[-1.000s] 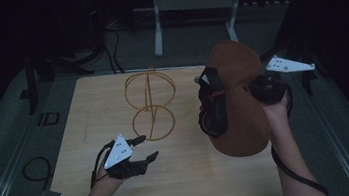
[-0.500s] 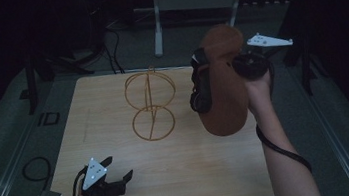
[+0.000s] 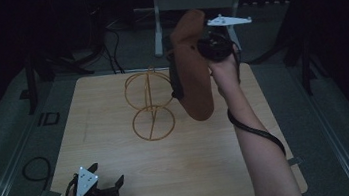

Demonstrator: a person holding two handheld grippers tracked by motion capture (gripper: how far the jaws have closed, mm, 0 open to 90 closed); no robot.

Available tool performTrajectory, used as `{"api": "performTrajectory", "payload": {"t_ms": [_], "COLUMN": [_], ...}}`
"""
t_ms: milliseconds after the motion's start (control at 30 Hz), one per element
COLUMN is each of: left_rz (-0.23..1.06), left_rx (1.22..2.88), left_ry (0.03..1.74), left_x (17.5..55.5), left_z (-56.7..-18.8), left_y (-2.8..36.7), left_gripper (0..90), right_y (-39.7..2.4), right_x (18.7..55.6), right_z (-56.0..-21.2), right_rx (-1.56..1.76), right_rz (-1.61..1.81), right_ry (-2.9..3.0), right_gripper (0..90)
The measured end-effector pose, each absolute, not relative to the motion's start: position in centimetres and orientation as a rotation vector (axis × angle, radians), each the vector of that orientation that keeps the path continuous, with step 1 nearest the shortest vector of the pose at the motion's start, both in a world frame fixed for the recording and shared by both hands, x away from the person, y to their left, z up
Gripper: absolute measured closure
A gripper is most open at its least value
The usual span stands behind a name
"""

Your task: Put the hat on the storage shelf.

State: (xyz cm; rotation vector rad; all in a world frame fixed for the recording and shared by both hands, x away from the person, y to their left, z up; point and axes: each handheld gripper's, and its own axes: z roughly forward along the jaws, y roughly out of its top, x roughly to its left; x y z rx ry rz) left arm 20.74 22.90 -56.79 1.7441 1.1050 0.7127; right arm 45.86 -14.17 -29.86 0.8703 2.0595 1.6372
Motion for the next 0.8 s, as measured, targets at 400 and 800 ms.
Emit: {"api": "performTrajectory", "payload": {"t_ms": [400, 800], "left_rz": [0.712, 0.681], "left_rx": [1.75, 1.73], "left_ry": [1.096, 1.112], "left_x": [20.4, 20.5], "left_z": [-57.1, -57.2], "left_y": [22.5, 22.8], "left_gripper": [2.5, 2.5], "right_y": [-5.7, -2.7], "right_x": [46.6, 46.3], "right_z": [-32.2, -34.4], "right_rx": [0.804, 0.738], "right_rz": [1.563, 1.478], "right_ry": [2.274, 2.334], "right_gripper": [86.1, 57.5]}}
